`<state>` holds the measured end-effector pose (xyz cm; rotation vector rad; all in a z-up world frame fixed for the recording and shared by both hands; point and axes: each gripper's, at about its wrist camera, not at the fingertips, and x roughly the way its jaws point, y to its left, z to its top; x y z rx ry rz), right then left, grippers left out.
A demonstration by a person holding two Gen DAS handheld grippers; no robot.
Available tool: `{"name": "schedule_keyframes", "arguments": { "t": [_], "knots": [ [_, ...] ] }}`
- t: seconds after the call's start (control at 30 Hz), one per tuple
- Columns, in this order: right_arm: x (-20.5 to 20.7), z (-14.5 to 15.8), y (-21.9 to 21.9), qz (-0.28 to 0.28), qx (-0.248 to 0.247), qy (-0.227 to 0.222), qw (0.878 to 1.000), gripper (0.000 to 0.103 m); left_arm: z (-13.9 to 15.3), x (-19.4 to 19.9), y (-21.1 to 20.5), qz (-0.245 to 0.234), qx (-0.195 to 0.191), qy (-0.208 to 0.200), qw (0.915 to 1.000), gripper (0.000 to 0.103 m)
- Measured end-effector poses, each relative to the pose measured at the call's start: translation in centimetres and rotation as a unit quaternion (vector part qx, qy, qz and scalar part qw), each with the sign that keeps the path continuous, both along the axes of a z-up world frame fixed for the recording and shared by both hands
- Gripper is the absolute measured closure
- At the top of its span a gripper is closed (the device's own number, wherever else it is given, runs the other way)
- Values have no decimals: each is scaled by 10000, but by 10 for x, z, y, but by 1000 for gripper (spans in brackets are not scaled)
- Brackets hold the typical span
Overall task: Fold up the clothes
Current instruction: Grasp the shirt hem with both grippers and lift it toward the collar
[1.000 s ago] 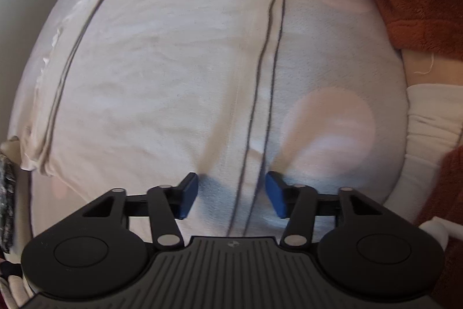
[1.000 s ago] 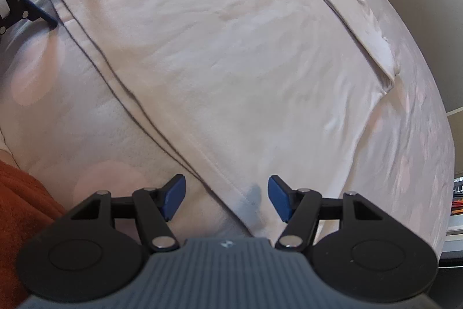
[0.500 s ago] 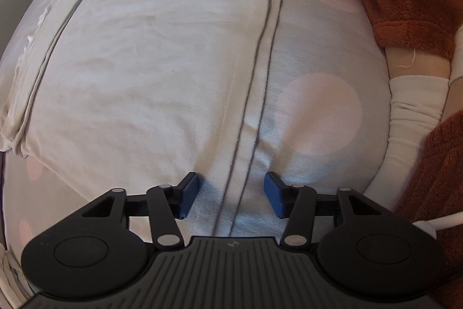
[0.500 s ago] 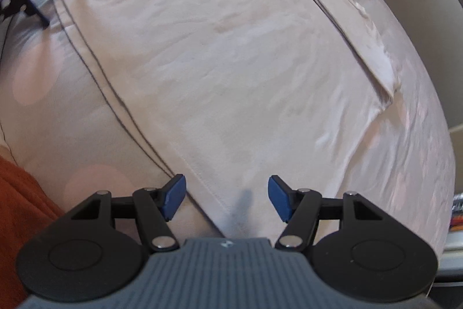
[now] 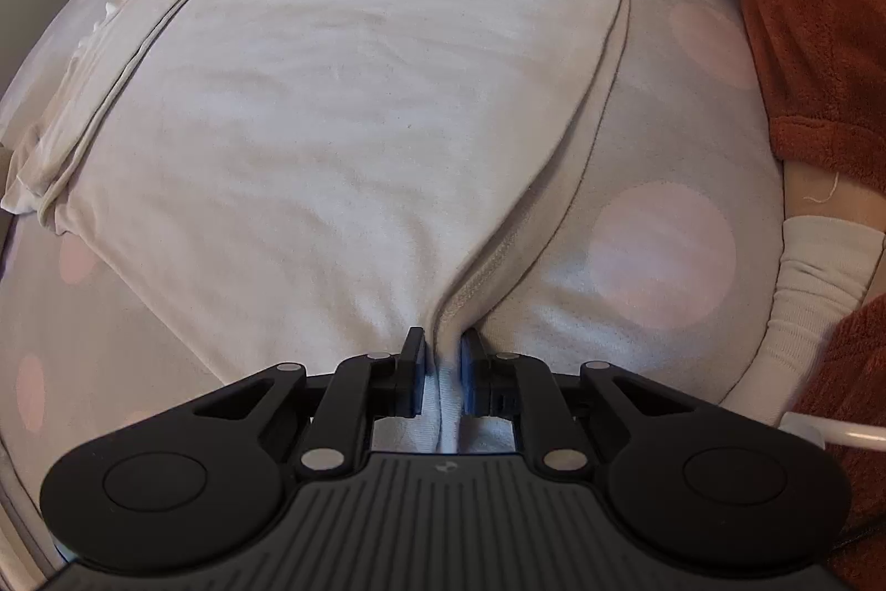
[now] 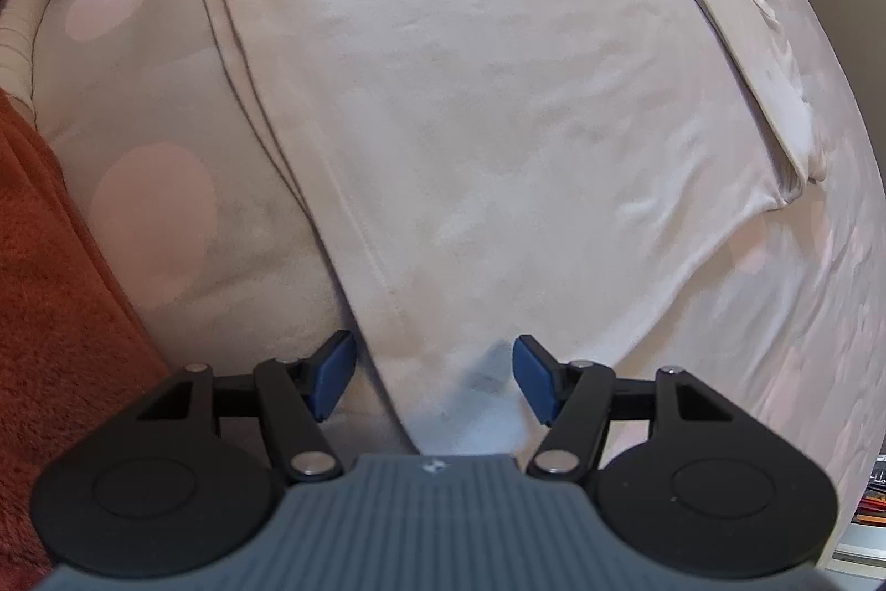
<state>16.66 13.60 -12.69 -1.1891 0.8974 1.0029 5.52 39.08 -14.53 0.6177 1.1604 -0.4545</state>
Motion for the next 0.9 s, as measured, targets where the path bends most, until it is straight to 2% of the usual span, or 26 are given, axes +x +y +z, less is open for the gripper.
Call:
{"name": "schedule_keyframes", "arguments": {
  "t": [0.07,0.13,0.23,0.3,0.33,0.37,0.4,0.5,0.6,0.73,0.9],
  "knots": [
    [0,0,-1,-27,34,-20,10000,40,0,-5,-3,-218,185,-82,9996,90],
    [-2,0,-4,1,40,-132,9999,46,-1,-10,-5,-388,390,-163,9984,86],
    [-5,-1,-9,-20,108,-273,9996,63,-4,-10,-3,-346,514,-228,9978,83],
    [-7,-1,-11,-43,191,-378,9991,89,-5,-11,-6,-342,599,-265,9973,83],
    [-7,1,-12,-61,242,-473,9986,94,-5,-13,-7,-359,649,-293,9968,83],
    [-7,3,-13,-80,293,-567,9979,95,-5,-14,-9,-383,699,-321,9963,85],
    [-8,5,-13,-98,344,-662,9972,95,-4,-16,-9,-370,731,-351,9960,93],
    [-8,11,-15,-153,497,-945,9942,96,5,-19,-3,-140,692,-477,9964,98],
    [-9,17,-17,-208,650,-1226,9901,96,21,-17,8,277,514,-686,9959,98],
    [-6,29,-20,-351,901,-1556,9831,96,46,-7,26,860,185,-990,9912,98],
    [16,65,-11,-716,1369,-1900,9696,96,77,9,40,1043,-10,-1246,9867,98]
  ]
}}
